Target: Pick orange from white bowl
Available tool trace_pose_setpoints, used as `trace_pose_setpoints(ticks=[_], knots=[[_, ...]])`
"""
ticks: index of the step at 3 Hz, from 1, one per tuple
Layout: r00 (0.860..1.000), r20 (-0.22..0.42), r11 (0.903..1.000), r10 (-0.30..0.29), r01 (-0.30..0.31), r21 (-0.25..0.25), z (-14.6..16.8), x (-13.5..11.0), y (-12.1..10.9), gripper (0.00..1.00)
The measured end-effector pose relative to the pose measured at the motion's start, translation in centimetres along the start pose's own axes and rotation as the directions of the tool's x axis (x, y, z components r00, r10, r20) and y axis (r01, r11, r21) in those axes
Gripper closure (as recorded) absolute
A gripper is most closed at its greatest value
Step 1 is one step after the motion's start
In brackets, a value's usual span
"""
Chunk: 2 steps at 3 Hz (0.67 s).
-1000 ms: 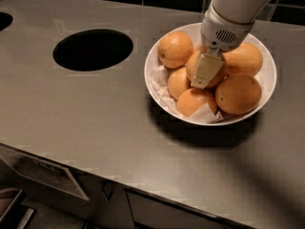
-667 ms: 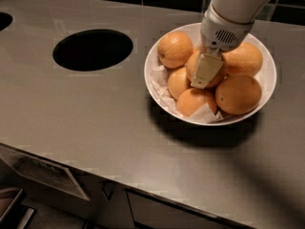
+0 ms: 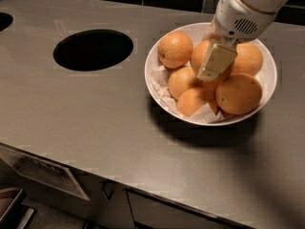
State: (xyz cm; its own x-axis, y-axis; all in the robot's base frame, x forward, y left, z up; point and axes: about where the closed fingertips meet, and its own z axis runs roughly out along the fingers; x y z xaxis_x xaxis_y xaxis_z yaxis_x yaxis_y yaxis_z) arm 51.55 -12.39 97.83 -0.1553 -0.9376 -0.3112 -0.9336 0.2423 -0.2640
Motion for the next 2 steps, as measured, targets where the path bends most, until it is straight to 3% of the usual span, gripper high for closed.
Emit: trace_pose_setpoints(ticks=[2], knots=[[0.994,0.087,0.9953,-0.063,0.056,0.079,-4.5,-1.6,0.7,1.0]])
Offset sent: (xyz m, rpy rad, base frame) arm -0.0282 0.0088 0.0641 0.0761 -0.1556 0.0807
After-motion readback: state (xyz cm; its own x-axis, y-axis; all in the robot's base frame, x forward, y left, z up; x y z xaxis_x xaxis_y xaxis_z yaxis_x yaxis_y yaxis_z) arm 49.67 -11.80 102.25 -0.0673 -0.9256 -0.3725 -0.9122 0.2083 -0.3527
